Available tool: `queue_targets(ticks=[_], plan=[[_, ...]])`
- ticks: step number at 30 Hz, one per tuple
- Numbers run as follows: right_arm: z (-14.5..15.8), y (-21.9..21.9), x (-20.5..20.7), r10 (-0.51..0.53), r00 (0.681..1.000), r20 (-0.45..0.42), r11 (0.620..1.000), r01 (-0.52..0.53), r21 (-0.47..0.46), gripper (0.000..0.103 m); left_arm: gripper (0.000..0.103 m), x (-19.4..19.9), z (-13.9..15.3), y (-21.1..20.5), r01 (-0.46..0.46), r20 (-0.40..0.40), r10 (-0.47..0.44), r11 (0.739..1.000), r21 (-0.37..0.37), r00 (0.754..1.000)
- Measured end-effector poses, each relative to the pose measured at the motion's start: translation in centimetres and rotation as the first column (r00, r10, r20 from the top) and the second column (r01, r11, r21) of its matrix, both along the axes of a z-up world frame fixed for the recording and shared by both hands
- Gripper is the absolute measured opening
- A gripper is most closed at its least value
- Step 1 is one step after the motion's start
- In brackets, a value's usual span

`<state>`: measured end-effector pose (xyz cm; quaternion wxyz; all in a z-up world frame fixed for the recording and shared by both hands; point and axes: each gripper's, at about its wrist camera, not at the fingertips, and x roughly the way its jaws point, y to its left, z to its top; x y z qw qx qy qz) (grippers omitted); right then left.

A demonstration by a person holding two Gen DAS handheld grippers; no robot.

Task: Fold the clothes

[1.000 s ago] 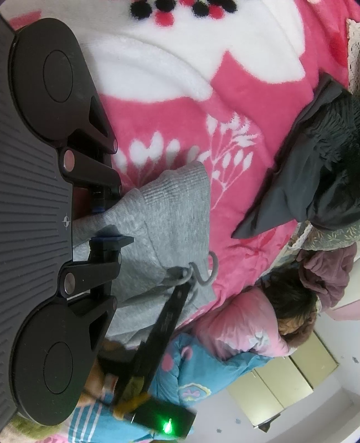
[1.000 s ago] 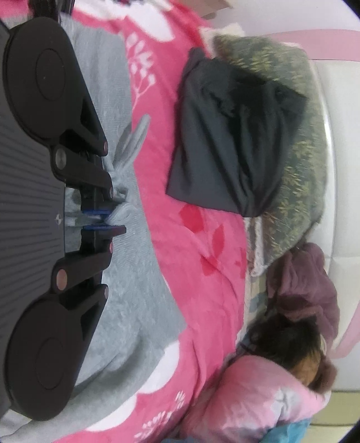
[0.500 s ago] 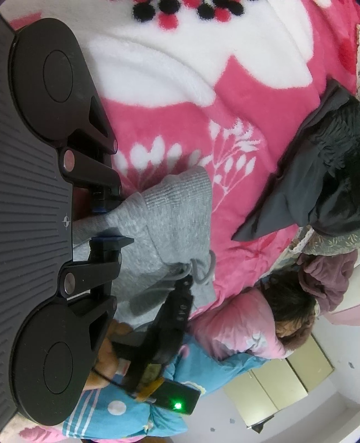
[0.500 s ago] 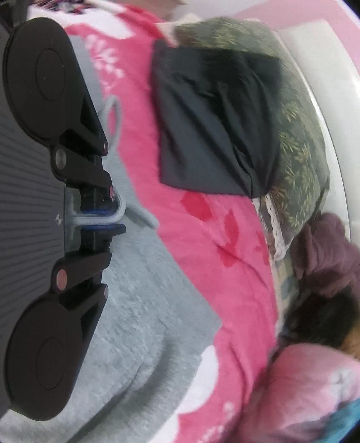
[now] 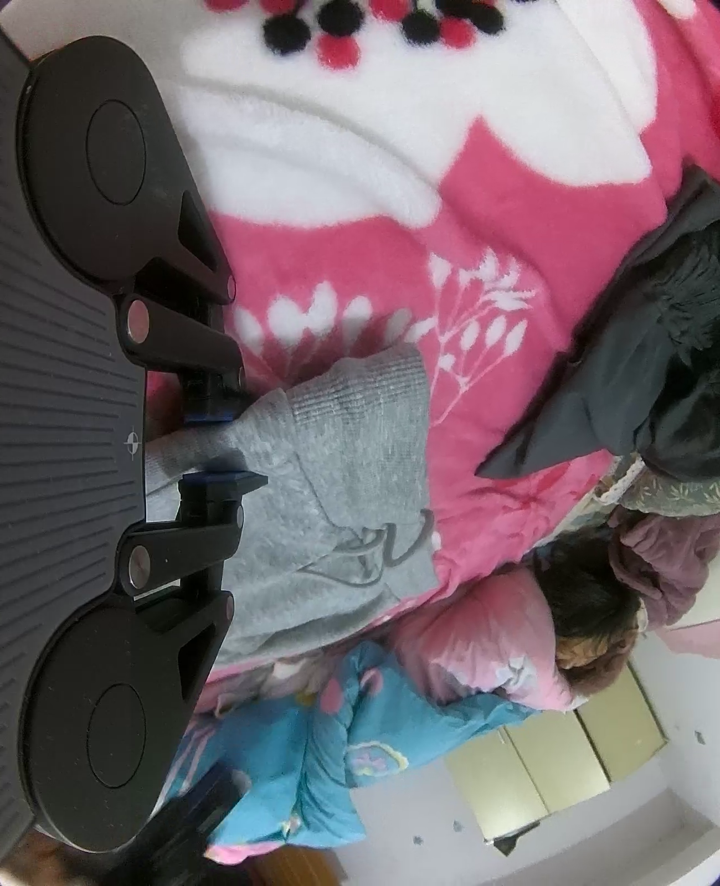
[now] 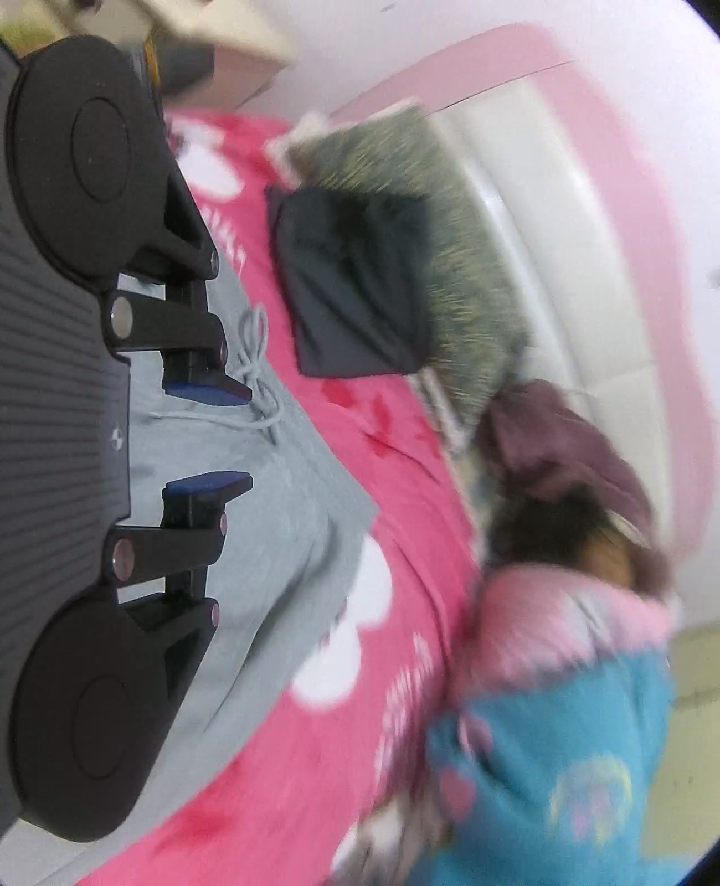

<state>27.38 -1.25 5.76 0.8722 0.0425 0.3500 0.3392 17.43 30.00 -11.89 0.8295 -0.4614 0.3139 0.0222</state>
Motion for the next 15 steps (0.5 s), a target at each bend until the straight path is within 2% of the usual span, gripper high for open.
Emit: queue_targets(ticks=[3, 4, 6, 8, 11, 14, 15], plan=[[3.3, -5.9, -5.6, -0.049, 0.999, -0.008, 0.995, 0.05, 0.088, 0.032, 0.017, -0.2, 0.0, 0.0, 0.005, 0.004, -0.005, 1.0, 0.001, 1.0], [3.6, -6.9, -7.4, -0.059, 0.998, -0.008, 0.995, 0.059, 0.078, 0.032, 0.017, -0.2, 0.0, 0.0, 0.003, 0.004, -0.003, 1.0, 0.002, 1.0], [3.0, -7.8, -11.3, -0.055, 0.998, -0.004, 0.998, 0.055, 0.003, 0.032, 0.017, -0.3, 0.0, -0.1, -0.002, 0.005, 0.002, 1.0, 0.004, 1.0], [0.6, -6.3, -14.2, 0.004, 0.999, 0.042, 0.988, 0.002, -0.156, 0.032, 0.017, -0.3, 0.0, -0.2, -0.008, 0.006, 0.007, 1.0, 0.006, 1.0], [-3.0, -4.0, -18.5, 0.11, 0.989, 0.095, 0.919, -0.065, -0.389, 0.032, 0.017, -0.3, 0.0, -0.3, -0.017, 0.007, 0.017, 1.0, 0.007, 1.0], [-7.0, -0.8, -20.9, 0.267, 0.948, 0.173, 0.799, -0.118, -0.59, 0.032, 0.017, -0.5, -0.1, -0.2, -0.024, 0.01, 0.024, 1.0, 0.005, 1.0], [-8.0, -0.1, -20.9, 0.292, 0.937, 0.192, 0.773, -0.113, -0.624, 0.032, 0.017, -0.5, -0.1, -0.2, -0.024, 0.011, 0.024, 1.0, 0.006, 1.0]])
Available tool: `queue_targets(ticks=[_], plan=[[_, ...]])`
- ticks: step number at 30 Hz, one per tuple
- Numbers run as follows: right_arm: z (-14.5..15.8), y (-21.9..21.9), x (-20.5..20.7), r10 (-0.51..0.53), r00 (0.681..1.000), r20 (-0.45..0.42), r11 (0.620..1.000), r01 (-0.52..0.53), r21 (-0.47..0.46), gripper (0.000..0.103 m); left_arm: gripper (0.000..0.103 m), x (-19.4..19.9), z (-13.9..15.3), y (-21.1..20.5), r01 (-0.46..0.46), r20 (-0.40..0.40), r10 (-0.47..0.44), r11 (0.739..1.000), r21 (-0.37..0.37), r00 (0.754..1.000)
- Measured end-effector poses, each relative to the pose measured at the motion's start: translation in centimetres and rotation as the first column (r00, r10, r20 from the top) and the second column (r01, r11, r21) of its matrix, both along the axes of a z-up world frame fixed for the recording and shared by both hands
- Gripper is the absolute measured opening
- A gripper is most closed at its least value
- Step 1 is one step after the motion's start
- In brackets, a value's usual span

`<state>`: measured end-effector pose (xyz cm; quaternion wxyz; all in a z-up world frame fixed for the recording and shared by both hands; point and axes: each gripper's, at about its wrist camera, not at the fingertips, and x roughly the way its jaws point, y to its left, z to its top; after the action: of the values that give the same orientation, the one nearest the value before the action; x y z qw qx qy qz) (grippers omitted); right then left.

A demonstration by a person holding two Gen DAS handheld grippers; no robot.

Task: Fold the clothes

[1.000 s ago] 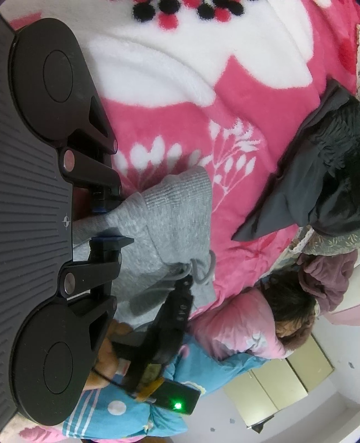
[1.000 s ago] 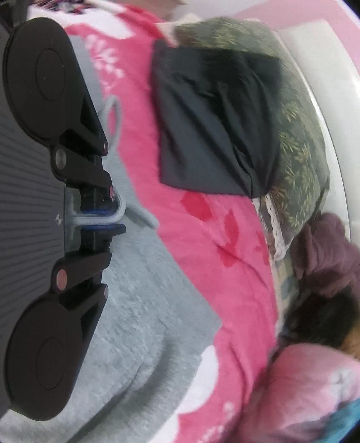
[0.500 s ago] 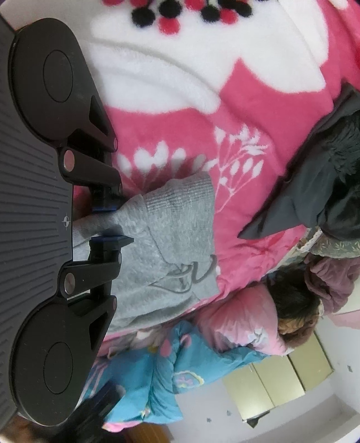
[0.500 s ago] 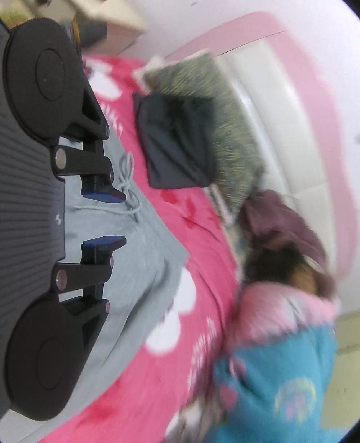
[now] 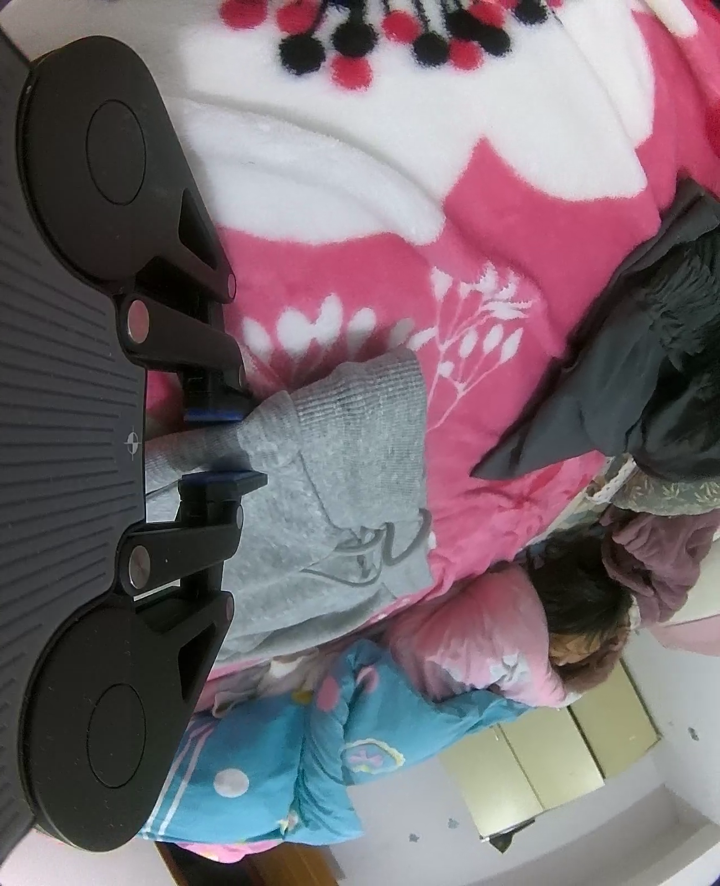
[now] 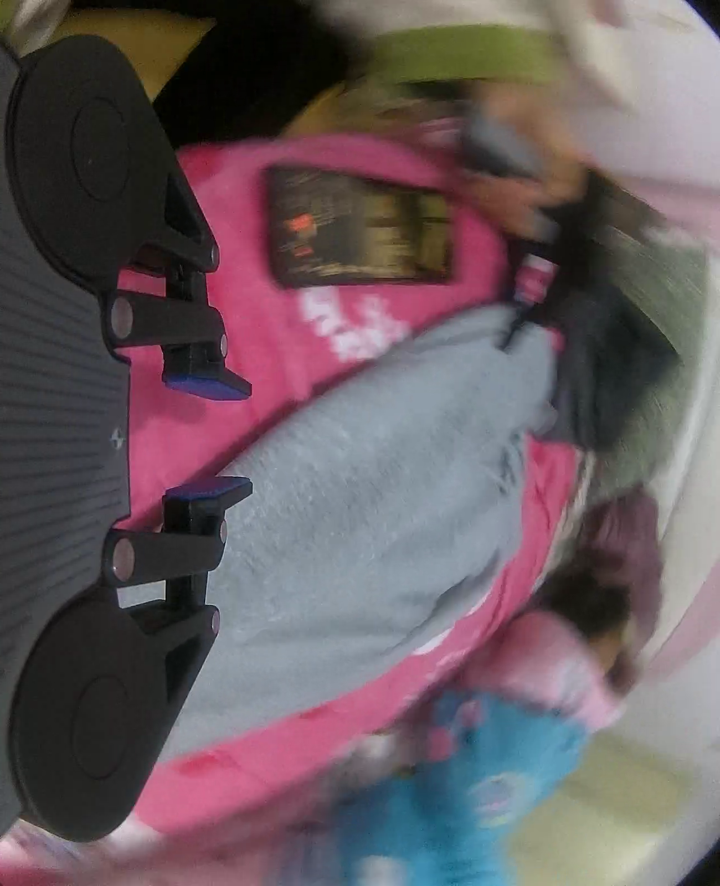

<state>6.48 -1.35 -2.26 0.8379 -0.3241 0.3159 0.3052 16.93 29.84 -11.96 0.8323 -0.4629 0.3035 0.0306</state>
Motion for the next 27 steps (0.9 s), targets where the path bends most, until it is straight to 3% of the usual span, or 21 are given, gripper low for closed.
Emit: queue_targets(ticks=[3, 5, 6, 7, 9, 14, 17, 22, 27], plan=[[-2.8, 1.7, 0.7, 0.043, 0.995, 0.09, 0.995, -0.035, -0.096, 0.032, 0.015, -0.1, 0.0, 0.1, -0.001, 0.003, 0.001, 1.0, 0.001, 1.0], [-4.1, 1.5, 2.1, 0.019, 0.996, 0.091, 0.995, -0.009, -0.1, 0.028, 0.014, -0.1, 0.0, 0.1, 0.0, 0.005, 0.0, 1.0, 0.003, 1.0], [-4.6, 1.4, 2.8, -0.003, 0.997, 0.083, 0.996, 0.01, -0.094, 0.023, 0.013, -0.1, 0.0, 0.1, 0.0, 0.006, 0.0, 1.0, 0.002, 1.0], [-5.1, 1.3, 3.6, -0.024, 0.997, 0.075, 0.996, 0.03, -0.088, 0.01, 0.013, -0.1, 0.0, 0.1, 0.001, 0.007, -0.001, 1.0, 0.002, 1.0], [-5.1, 0.7, 4.2, -0.064, 0.996, 0.056, 0.997, 0.066, -0.043, 0.001, 0.012, -0.1, 0.0, 0.2, 0.0, 0.011, 0.0, 1.0, 0.001, 1.0], [-0.1, -1.2, 3.0, -0.117, 0.993, -0.013, 0.98, 0.118, 0.162, 0.001, 0.01, -0.4, 0.3, 0.6, -0.017, 0.03, 0.018, 1.0, -0.01, 0.999], [1.4, -1.7, 1.7, -0.078, 0.995, -0.059, 0.974, 0.089, 0.211, 0.001, 0.01, -0.6, 0.3, 0.8, -0.027, 0.03, 0.028, 1.0, -0.014, 0.999], [-1.5, -0.5, 0.8, -0.036, 0.995, -0.092, 0.986, 0.05, 0.157, 0.001, 0.01, -0.7, 0.2, 1.0, -0.032, 0.02, 0.032, 1.0, -0.001, 0.999], [-2.6, -0.6, 0.9, -0.042, 0.988, -0.147, 0.98, 0.07, 0.187, 0.001, 0.01, -0.7, 0.2, 1.3, -0.026, 0.016, 0.026, 1.0, 0.0, 1.0]])
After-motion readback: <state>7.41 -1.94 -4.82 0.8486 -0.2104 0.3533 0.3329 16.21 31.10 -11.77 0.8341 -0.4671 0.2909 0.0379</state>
